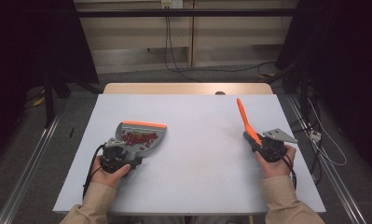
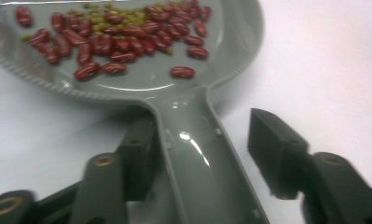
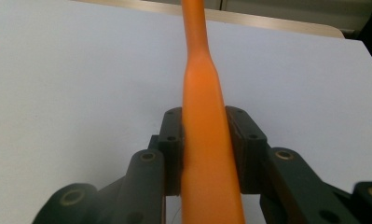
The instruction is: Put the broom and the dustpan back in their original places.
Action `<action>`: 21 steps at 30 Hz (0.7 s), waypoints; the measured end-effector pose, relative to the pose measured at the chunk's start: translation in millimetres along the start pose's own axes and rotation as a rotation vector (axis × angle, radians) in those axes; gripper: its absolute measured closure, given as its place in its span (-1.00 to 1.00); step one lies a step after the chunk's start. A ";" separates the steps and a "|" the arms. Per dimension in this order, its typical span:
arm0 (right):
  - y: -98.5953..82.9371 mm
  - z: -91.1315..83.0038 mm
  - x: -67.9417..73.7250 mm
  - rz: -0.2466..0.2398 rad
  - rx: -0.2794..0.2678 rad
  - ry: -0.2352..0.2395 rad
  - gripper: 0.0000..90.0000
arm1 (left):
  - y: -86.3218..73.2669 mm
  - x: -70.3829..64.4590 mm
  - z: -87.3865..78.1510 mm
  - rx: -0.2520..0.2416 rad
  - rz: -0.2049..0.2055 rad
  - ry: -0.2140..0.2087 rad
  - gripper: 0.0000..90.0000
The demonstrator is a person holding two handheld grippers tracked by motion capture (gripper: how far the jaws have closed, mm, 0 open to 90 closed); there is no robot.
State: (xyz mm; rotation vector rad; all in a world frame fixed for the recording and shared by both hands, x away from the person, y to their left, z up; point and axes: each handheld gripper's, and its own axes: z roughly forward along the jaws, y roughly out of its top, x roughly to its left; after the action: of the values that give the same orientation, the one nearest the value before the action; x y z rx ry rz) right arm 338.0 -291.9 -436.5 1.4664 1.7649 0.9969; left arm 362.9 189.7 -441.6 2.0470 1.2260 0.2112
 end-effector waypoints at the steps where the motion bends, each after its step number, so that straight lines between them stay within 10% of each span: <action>1: 0.0 0.1 0.7 0.006 0.000 0.006 0.54 | 0.0 -2.7 0.5 0.002 -0.001 -0.013 -0.10; 8: 0.8 -0.5 11.8 0.098 -0.031 0.170 0.26 | 0.0 -14.7 2.6 0.010 0.043 -0.118 -0.60; 21: -12.1 -17.1 23.0 0.000 -0.062 0.301 -0.39 | -9.6 0.4 -22.2 -0.103 0.146 -0.134 -0.76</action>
State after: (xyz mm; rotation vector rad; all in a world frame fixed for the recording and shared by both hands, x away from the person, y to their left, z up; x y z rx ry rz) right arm 313.2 -273.1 -438.1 1.3312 1.9206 1.3168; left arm 345.8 203.8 -432.0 2.0281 0.9659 0.1982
